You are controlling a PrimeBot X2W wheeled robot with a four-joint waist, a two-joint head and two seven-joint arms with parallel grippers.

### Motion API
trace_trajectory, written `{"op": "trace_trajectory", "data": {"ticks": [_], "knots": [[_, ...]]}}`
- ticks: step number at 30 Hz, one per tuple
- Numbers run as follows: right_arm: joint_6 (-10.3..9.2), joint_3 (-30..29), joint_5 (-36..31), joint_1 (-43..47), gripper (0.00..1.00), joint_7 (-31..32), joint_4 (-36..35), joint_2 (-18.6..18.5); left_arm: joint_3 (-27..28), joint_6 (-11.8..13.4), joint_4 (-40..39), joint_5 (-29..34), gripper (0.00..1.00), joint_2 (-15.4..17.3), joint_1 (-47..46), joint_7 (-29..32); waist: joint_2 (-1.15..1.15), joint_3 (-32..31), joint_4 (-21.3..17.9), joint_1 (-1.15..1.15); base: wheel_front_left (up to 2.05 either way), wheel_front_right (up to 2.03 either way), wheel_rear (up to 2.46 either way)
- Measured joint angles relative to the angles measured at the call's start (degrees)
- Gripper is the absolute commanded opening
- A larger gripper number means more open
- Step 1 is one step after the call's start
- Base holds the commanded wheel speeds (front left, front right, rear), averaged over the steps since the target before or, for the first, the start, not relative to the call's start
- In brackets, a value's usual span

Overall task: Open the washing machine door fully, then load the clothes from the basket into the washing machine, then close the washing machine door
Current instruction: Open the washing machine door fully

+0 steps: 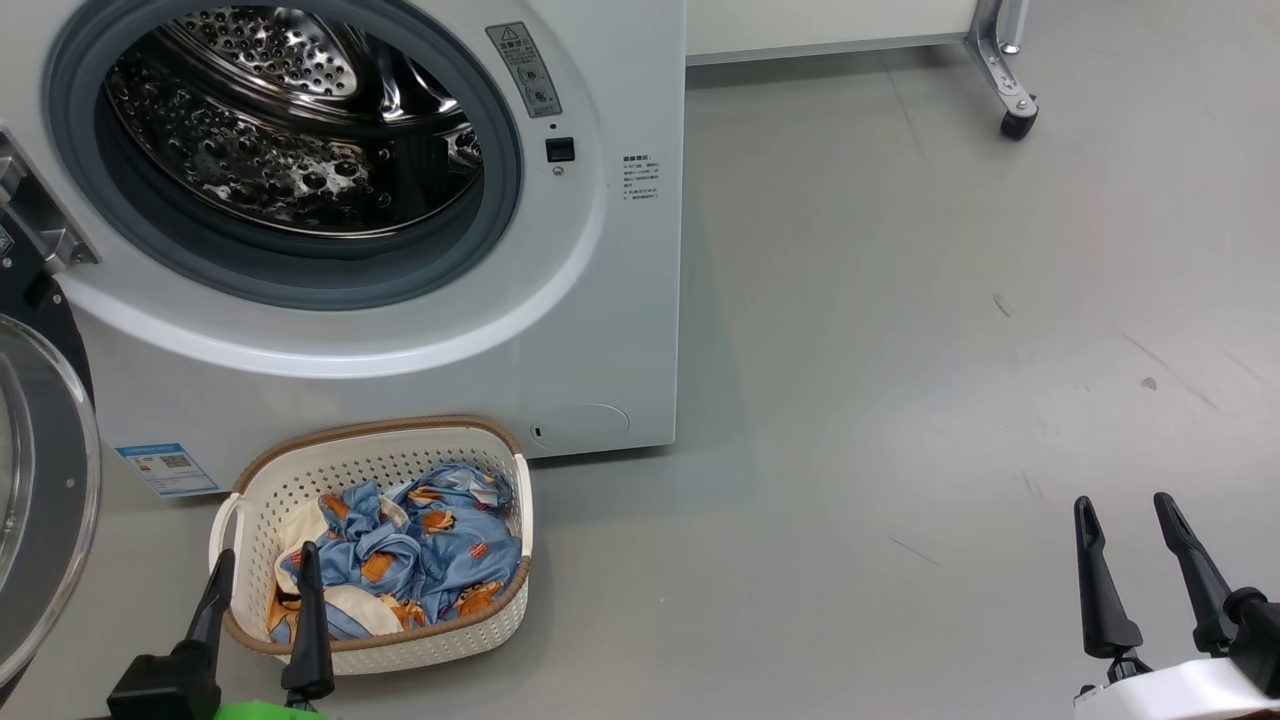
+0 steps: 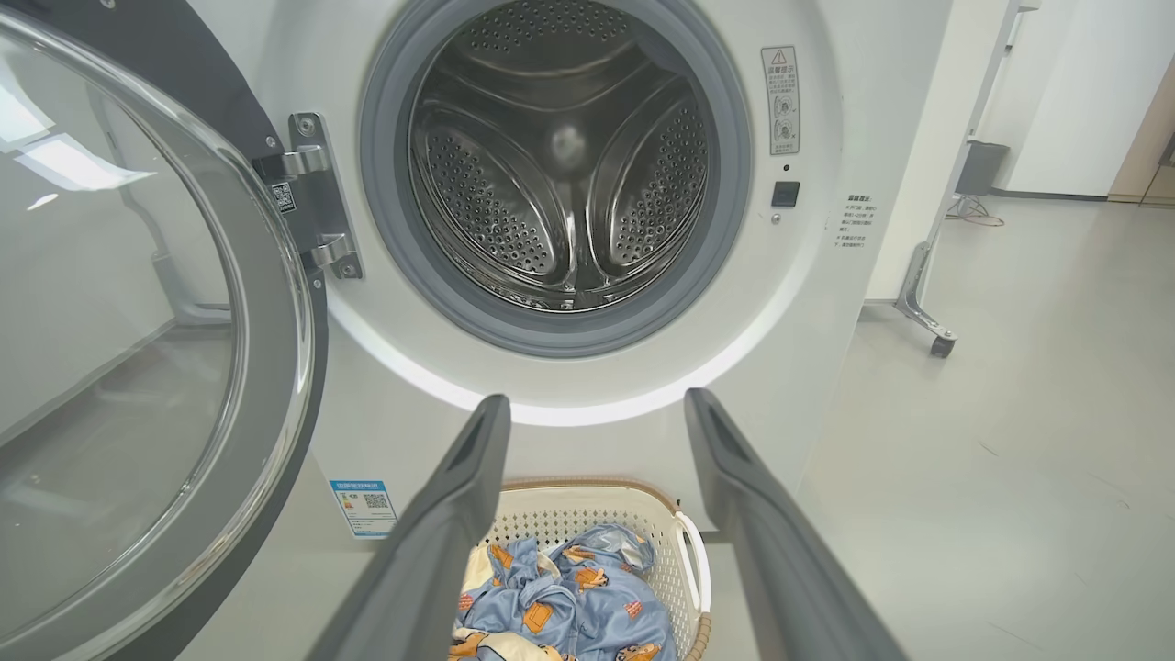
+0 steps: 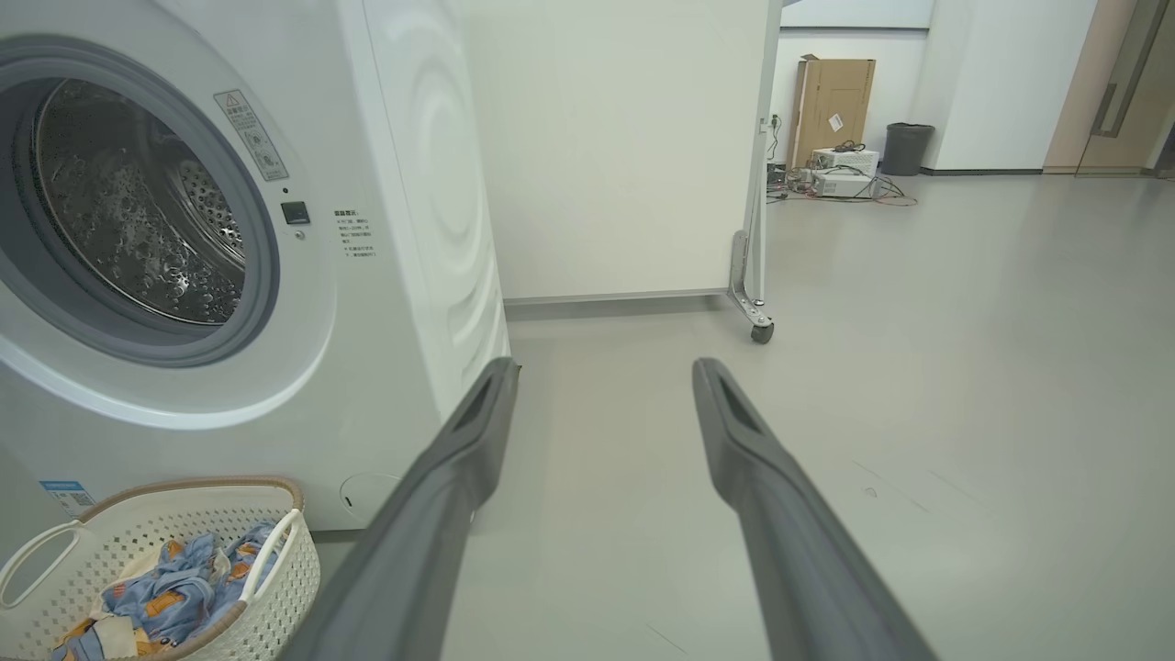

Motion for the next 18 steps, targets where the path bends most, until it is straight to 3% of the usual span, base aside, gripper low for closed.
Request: {"op": "trace_trajectory", "data": {"ticks": [18], "knots": [[0.0, 1.1, -0.2, 0.4, 1.0, 0.0, -0.4, 0.1, -1.3, 1.3, -1.0, 0.0, 1.0, 0.0, 0.1, 0.0, 0.0, -0.4, 5.0, 0.0, 0.0, 0.0, 0.0]]}}
